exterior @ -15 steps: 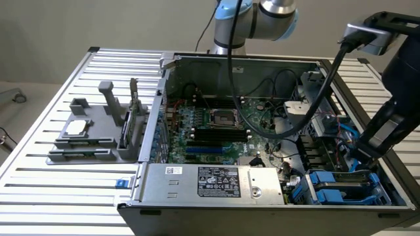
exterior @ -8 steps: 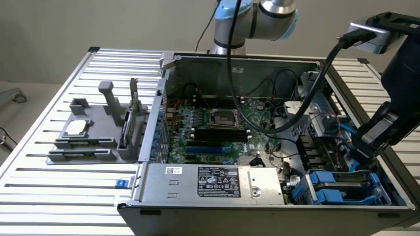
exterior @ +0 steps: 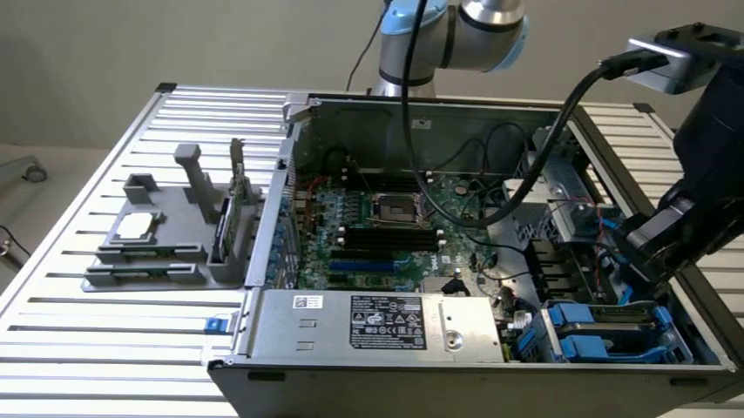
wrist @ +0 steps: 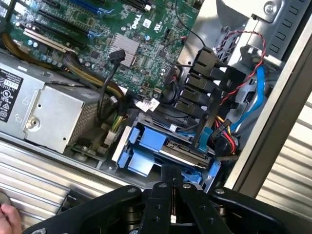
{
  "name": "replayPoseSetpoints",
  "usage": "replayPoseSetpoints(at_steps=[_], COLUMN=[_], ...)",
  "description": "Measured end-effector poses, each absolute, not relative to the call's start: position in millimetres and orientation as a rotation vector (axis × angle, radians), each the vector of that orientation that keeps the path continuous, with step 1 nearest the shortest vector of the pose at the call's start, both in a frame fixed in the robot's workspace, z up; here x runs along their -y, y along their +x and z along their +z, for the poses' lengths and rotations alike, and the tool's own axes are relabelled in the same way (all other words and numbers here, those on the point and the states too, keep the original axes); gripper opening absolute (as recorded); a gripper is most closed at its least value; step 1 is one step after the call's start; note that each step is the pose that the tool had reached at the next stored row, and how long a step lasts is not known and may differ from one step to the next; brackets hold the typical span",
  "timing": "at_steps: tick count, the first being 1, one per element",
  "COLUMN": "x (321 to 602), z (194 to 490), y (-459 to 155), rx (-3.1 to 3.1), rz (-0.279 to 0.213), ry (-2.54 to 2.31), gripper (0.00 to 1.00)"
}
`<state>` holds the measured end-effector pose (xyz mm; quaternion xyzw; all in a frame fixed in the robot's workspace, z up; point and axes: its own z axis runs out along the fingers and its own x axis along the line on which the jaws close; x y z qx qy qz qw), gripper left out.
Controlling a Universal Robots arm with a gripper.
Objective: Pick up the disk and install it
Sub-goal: 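Insert the first disk wire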
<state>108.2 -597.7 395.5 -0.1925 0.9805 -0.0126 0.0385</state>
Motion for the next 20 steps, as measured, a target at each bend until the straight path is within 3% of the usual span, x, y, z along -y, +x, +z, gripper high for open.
replayPoseSetpoints(at_steps=[20], x=[597.7], z=[391.0], y=[108.2], rx=[-3.07], rz=[-0.06], ry=[-0.034], gripper=[0.11])
